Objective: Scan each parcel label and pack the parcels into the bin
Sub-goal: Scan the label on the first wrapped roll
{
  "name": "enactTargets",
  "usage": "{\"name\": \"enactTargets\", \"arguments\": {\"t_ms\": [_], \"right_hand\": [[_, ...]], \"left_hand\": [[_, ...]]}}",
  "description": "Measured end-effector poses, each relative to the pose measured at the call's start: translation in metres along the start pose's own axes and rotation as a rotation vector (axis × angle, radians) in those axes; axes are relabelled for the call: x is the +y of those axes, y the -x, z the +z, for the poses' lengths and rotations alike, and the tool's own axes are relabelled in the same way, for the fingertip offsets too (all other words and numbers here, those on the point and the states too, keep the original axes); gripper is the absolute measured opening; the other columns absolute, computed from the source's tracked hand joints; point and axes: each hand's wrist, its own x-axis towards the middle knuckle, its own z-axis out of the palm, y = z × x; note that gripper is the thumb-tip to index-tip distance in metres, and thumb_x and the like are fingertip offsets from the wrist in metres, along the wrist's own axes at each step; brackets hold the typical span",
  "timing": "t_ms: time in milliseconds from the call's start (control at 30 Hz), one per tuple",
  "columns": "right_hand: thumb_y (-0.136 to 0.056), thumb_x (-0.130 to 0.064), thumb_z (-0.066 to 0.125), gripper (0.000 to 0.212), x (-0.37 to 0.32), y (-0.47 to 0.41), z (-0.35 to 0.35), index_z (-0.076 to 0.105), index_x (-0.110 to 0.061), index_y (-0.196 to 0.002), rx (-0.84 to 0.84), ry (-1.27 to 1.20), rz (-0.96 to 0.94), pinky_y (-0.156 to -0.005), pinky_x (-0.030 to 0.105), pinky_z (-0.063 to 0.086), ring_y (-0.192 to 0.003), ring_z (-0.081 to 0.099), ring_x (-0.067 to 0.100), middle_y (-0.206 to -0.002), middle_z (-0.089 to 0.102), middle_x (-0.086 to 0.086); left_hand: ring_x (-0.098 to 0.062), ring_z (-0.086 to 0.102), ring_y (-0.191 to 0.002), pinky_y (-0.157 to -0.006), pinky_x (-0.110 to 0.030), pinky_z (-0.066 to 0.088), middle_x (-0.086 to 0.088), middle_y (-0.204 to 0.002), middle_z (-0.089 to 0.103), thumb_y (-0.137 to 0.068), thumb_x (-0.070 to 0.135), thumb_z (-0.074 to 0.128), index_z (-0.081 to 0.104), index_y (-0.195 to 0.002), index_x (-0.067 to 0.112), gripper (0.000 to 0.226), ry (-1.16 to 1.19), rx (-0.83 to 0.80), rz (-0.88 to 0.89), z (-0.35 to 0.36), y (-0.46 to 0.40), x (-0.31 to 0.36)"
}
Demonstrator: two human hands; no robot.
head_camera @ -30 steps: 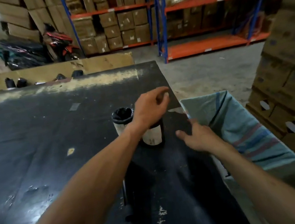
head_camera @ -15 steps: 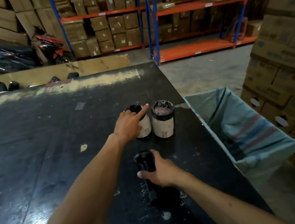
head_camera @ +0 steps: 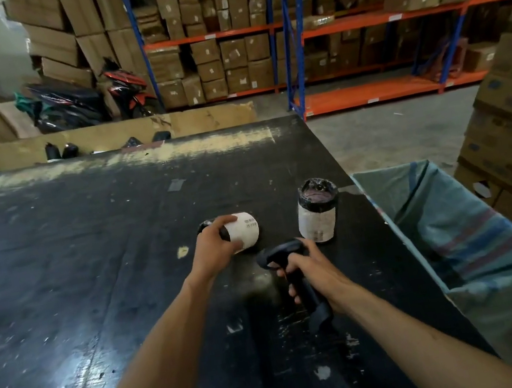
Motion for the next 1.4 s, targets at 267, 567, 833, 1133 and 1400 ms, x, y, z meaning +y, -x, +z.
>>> {"name": "enactTargets", "arguments": {"t_ms": [267, 567, 833, 1133, 1400], "right_hand": [[-0.071, -0.065, 0.073, 0.066, -0.026, -0.011, 0.014, 0.047, -0.044, -0.128, 0.118, 0.163, -0.218, -0.046, 0.029, 0.051, -0.05, 0.064, 0.017, -0.083, 0.077, 0.004], [-0.086, -0.059, 0.073, 0.051, -0.056, -0.01, 0.015, 0.049, -0.039, -0.126, 0.196, 0.202, -0.36, -0.044, 0.028, 0.051, -0.047, 0.063, 0.014, -0.079, 0.074, 0.005], [-0.089, -0.058, 0.072, 0.053, -0.064, -0.004, 0.008, 0.047, -0.038, -0.132, 0.195, 0.218, -0.379, -0.047, 0.029, 0.054, -0.049, 0.064, 0.015, -0.09, 0.077, 0.008], [-0.092, -0.056, 0.071, 0.055, -0.064, 0.001, 0.0, 0.045, -0.036, -0.136, 0.196, 0.232, -0.381, -0.051, 0.032, 0.056, -0.056, 0.065, 0.018, -0.089, 0.074, 0.009], [-0.093, -0.056, 0.07, 0.058, -0.061, 0.004, 0.001, 0.043, -0.034, -0.139, 0.191, 0.251, -0.369, -0.051, 0.028, 0.056, -0.056, 0.065, 0.014, -0.091, 0.074, 0.007]], "left_hand": [[-0.016, 0.065, -0.101, -0.084, -0.014, 0.051, -0.002, -0.113, 0.069, -0.07, 0.005, 0.083, 0.072, -0.122, 0.023, 0.057, 0.145, 0.154, -0.02, -0.023, 0.018, -0.009], [-0.013, 0.063, -0.103, -0.081, -0.014, 0.049, 0.0, -0.114, 0.07, -0.071, -0.003, 0.078, 0.069, -0.128, 0.019, 0.062, 0.08, 0.12, 0.011, -0.032, 0.021, 0.002], [-0.016, 0.062, -0.106, -0.088, -0.018, 0.047, -0.002, -0.116, 0.067, -0.073, -0.005, 0.078, 0.068, -0.128, 0.016, 0.06, 0.076, 0.122, -0.027, -0.03, 0.017, 0.007], [-0.018, 0.063, -0.107, -0.093, -0.029, 0.052, -0.003, -0.116, 0.069, -0.071, 0.002, 0.081, 0.07, -0.124, 0.022, 0.058, 0.059, 0.13, -0.005, -0.024, 0.012, 0.013], [-0.019, 0.061, -0.11, -0.089, -0.027, 0.052, -0.004, -0.119, 0.068, -0.073, 0.0, 0.078, 0.068, -0.129, 0.018, 0.059, 0.055, 0.099, 0.03, -0.023, 0.013, 0.019]]}}
